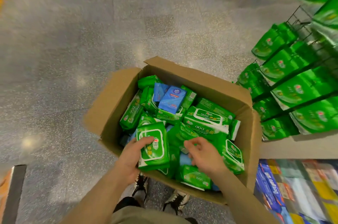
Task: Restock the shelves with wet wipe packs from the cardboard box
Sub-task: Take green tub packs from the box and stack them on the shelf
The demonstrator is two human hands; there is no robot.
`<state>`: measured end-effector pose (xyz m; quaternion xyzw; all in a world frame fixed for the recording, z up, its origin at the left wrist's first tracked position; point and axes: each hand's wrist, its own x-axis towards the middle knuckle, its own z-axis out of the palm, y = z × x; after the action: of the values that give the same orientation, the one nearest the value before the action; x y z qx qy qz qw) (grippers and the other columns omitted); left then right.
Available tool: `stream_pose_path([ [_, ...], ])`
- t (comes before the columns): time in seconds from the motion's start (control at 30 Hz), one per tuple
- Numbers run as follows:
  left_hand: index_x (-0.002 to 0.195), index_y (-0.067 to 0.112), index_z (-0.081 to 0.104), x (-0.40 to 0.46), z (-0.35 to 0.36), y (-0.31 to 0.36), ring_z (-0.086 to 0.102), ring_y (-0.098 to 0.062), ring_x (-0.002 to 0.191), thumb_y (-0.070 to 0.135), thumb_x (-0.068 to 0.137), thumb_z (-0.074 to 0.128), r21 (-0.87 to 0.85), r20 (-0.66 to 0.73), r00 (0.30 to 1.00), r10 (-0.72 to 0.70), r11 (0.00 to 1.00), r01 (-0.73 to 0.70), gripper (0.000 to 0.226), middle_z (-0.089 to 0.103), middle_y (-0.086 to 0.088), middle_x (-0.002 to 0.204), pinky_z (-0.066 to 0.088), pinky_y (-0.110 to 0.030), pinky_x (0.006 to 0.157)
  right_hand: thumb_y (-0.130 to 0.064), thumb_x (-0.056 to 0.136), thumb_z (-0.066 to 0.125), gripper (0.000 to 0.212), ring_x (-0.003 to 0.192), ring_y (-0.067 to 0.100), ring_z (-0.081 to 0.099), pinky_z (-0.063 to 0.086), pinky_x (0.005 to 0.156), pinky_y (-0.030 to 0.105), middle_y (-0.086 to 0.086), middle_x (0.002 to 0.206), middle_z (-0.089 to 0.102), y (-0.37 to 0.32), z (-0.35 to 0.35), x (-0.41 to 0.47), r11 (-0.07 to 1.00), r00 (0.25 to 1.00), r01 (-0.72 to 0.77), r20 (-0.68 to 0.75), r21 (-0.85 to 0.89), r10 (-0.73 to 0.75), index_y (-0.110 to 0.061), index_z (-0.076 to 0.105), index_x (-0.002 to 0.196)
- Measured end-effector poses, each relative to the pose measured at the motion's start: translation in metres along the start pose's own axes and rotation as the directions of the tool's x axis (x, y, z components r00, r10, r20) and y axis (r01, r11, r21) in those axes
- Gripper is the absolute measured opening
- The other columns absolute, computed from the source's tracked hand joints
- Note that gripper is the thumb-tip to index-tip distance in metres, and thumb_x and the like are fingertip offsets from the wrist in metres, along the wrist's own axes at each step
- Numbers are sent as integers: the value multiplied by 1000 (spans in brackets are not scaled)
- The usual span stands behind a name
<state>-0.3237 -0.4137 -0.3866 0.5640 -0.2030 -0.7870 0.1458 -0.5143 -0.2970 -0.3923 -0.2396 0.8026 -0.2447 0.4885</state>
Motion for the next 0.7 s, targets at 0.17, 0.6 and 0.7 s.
stream_pose_path([
  [0.17, 120, 12, 66, 11, -32, 29, 73, -33, 93, 26, 89, 65, -64, -21, 999, -26, 998, 25, 34, 74, -16, 108, 60, -43, 74, -39, 88, 76, 65, 129, 25, 49, 43, 107, 37, 7, 136, 52, 0, 17, 48, 927, 971, 51, -198, -372, -133, -17, 48, 143],
  [0.6, 125, 11, 65, 25, -63, 50, 69, -34, 108, 37, 92, 62, 58, 53, 987, -155, 987, 152, 42, 71, -16, 116, 48, -55, 101, -55, 75, 77, 92, 130, 30, 30, 31, 106, 44, 7, 139, 31, -1, 44, 86, 736, 985, -122, -172, -666, 7, -32, 30, 151],
  [0.7, 123, 14, 68, 29, -60, 52, 69, -32, 108, 43, 95, 57, 60, 57, 980, -190, 980, 187, 41, 72, -14, 116, 47, -54, 104, -49, 73, 80, 76, 120, 27, 34, 32, 96, 41, 3, 125, 37, -2, 44, 75, 724, 975, -35, -184, -689, -128, -36, 46, 139],
])
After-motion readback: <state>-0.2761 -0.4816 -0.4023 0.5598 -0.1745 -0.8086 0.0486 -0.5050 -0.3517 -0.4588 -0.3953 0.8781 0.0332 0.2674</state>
